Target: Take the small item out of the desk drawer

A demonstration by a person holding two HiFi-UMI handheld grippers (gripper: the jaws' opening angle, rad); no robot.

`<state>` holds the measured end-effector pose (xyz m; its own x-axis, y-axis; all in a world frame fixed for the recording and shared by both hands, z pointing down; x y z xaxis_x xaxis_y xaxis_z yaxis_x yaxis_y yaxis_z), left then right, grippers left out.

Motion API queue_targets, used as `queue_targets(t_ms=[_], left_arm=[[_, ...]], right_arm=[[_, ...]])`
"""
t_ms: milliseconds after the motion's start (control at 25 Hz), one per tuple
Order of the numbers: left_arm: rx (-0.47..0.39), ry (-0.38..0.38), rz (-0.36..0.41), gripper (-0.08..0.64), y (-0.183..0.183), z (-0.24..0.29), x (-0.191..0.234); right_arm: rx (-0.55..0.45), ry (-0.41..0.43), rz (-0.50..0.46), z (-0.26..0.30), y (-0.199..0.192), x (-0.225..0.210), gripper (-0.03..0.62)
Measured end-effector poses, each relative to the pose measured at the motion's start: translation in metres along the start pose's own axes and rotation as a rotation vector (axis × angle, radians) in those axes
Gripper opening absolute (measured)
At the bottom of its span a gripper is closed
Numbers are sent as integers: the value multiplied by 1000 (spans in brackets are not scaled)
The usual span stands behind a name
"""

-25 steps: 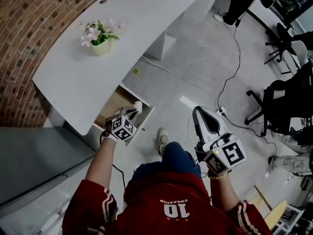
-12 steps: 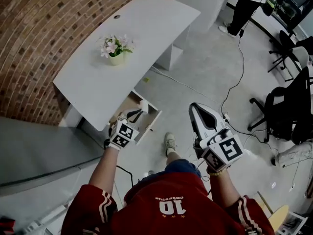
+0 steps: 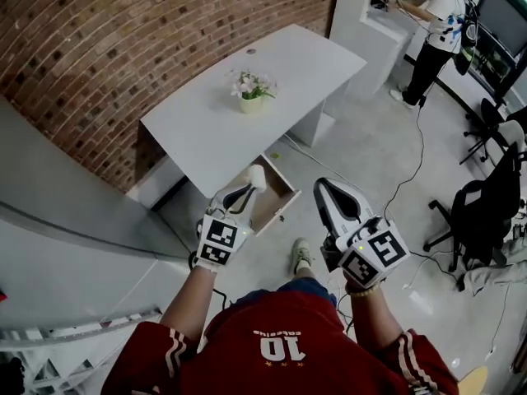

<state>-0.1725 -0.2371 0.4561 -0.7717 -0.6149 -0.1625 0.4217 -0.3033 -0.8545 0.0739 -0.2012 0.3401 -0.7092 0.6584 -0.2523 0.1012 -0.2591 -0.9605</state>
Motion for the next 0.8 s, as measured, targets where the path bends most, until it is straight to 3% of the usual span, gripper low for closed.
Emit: queue_targets(t_ms=[320, 480, 800], left_arm=[[-153, -19, -111, 35, 15, -131, -27], [-233, 7, -168, 35, 22, -172, -26], [-297, 87, -179, 38, 29, -213, -11]], right_arm=[[-26, 42, -23, -17, -3, 97, -9], [-28, 26, -68, -20, 3, 116, -9], [6, -52, -119, -32, -2, 134, -9]])
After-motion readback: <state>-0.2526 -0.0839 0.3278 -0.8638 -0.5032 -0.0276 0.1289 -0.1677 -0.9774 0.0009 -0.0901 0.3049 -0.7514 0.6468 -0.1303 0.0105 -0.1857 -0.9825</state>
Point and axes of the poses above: the fingertips, and each gripper's own axes: z forward along the fingers, x to its left, y out of its top, the point moved 10 cm from there along -z, backward along the fingers, and after that the axes turned 9 degrees about x, right-handed, at the moved point
